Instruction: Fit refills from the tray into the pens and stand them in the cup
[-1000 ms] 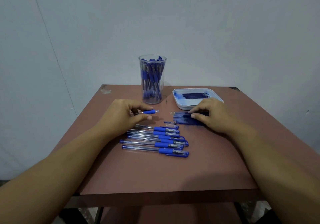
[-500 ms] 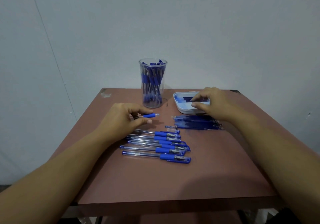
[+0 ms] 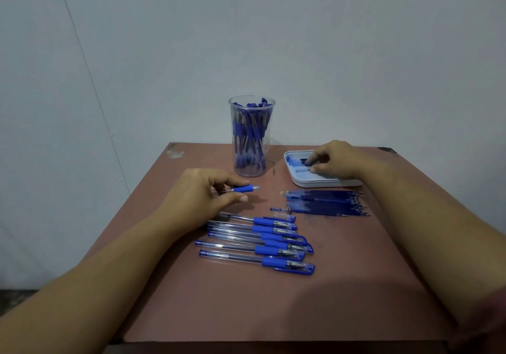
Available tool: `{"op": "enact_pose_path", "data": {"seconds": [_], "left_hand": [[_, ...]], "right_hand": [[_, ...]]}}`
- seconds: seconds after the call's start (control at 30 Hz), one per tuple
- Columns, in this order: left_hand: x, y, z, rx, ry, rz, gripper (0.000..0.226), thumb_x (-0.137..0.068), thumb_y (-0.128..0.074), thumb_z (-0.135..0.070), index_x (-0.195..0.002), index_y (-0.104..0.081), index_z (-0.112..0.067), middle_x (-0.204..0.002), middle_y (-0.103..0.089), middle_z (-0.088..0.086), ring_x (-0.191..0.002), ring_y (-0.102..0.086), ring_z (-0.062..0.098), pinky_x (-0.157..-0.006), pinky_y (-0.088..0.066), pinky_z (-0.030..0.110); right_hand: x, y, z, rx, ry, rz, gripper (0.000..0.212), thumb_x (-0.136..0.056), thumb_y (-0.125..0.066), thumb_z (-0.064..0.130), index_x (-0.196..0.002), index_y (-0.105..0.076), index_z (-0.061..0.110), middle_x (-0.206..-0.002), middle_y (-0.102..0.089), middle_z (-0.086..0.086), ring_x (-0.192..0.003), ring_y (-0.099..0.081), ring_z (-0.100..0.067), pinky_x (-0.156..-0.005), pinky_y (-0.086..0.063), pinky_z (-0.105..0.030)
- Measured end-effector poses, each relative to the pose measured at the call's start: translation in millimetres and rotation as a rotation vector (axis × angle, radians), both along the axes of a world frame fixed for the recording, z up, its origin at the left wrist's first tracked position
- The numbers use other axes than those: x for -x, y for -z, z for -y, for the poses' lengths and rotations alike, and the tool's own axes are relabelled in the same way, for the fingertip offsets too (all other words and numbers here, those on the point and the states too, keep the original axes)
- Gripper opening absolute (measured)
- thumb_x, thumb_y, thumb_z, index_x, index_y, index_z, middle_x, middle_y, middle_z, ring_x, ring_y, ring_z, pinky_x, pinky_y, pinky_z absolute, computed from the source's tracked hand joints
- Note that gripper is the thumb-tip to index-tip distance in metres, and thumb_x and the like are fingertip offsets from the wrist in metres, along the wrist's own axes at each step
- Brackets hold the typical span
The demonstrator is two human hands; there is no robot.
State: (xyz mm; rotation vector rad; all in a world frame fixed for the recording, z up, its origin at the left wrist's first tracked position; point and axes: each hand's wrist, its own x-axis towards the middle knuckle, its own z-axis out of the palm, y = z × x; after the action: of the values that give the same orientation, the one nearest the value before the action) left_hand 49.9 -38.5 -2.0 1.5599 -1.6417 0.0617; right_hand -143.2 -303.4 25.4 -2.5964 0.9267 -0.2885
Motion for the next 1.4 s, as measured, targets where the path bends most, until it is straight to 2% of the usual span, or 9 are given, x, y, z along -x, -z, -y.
{"op": "enact_pose_path", "data": {"seconds": [0.13,0.27,0.4,0.5,0.63,0.8,0.97,1.1,1.4], "left_hand": [[1,0,0,-0.002,-0.004,0.001,0.028,-0.073,-0.078,-0.037,-0.094,-0.066,-0.051,-0.077,-0.064,-0.039,-0.073,-0.062,0.003,-0.063,-0.040,0.006],[3,-1,-1,0.004,0.003,-0.015,0.025,-0.071,-0.072,-0.045,-0.095,-0.067,-0.051,-0.079,-0.065,-0.037,-0.073,-0.063,0.006,-0.063,-0.041,0.007],[3,0,-1,0.019,-0.005,-0.025,0.024,-0.070,-0.072,-0.047,-0.093,-0.066,-0.053,-0.082,-0.068,-0.028,-0.072,-0.062,0.011,-0.062,-0.041,0.009],[3,0,-1,0.014,-0.010,-0.034,0.025,-0.071,-0.073,-0.045,-0.095,-0.069,-0.047,-0.074,-0.069,-0.024,-0.071,-0.061,0.008,-0.062,-0.041,0.008],[5,1,-1,0.007,-0.018,-0.045,0.027,-0.071,-0.076,-0.040,-0.098,-0.075,-0.036,-0.074,-0.068,-0.027,-0.068,-0.060,0.004,-0.062,-0.040,0.007],[9,1,-3,-0.005,-0.040,-0.059,0.025,-0.074,-0.081,-0.031,-0.098,-0.075,-0.035,-0.070,-0.068,-0.020,-0.065,-0.058,0.003,-0.061,-0.039,0.007],[11,0,-4,-0.012,-0.045,-0.057,0.025,-0.074,-0.081,-0.028,-0.098,-0.074,-0.035,-0.069,-0.063,-0.032,-0.061,-0.055,-0.002,-0.059,-0.037,0.005],[11,0,-4,-0.010,-0.038,-0.062,0.026,-0.074,-0.081,-0.030,-0.096,-0.072,-0.040,-0.071,-0.064,-0.032,-0.063,-0.056,-0.001,-0.060,-0.038,0.006],[12,0,-4,-0.020,-0.036,-0.071,0.024,-0.075,-0.082,-0.025,-0.097,-0.075,-0.034,-0.069,-0.063,-0.035,-0.063,-0.056,-0.003,-0.060,-0.038,0.006]], "right_hand": [[-2,-2,-1,0.023,-0.013,-0.046,0.007,-0.090,-0.068,0.020,-0.090,-0.071,0.027,-0.095,-0.069,0.007,-0.085,-0.060,-0.007,-0.072,-0.043,-0.022],[-2,-7,-9,0.093,-0.018,-0.100,0.004,-0.093,-0.062,0.023,-0.093,-0.066,0.023,-0.100,-0.066,0.002,-0.087,-0.059,-0.012,-0.075,-0.044,-0.027],[8,-28,-37,0.131,-0.074,0.055,0.004,-0.096,-0.059,0.026,-0.098,-0.063,0.026,-0.096,-0.066,0.004,-0.087,-0.060,-0.014,-0.075,-0.047,-0.027],[22,-40,-71,0.166,-0.155,0.116,0.006,-0.094,-0.062,0.028,-0.098,-0.065,0.031,-0.088,-0.066,0.010,-0.082,-0.060,-0.011,-0.074,-0.048,-0.026],[41,-37,-108,0.150,-0.199,0.179,0.011,-0.090,-0.067,0.030,-0.091,-0.066,0.041,-0.086,-0.063,0.017,-0.082,-0.056,0.000,-0.068,-0.043,-0.009],[43,-5,-117,0.069,-0.235,0.293,0.028,-0.089,-0.067,0.022,-0.088,-0.061,0.050,-0.086,-0.065,0.015,-0.076,-0.057,-0.007,-0.066,-0.043,-0.014],[40,6,-119,0.059,-0.242,0.362,0.025,-0.090,-0.067,0.023,-0.091,-0.063,0.048,-0.087,-0.064,0.016,-0.077,-0.057,-0.007,-0.066,-0.042,-0.015],[36,9,-123,0.067,-0.265,0.362,0.026,-0.090,-0.067,0.023,-0.091,-0.062,0.049,-0.089,-0.065,0.016,-0.079,-0.057,-0.007,-0.067,-0.042,-0.016],[30,12,-127,0.082,-0.280,0.363,0.025,-0.090,-0.068,0.022,-0.093,-0.064,0.046,-0.089,-0.065,0.019,-0.081,-0.058,-0.006,-0.066,-0.042,-0.013]]}}
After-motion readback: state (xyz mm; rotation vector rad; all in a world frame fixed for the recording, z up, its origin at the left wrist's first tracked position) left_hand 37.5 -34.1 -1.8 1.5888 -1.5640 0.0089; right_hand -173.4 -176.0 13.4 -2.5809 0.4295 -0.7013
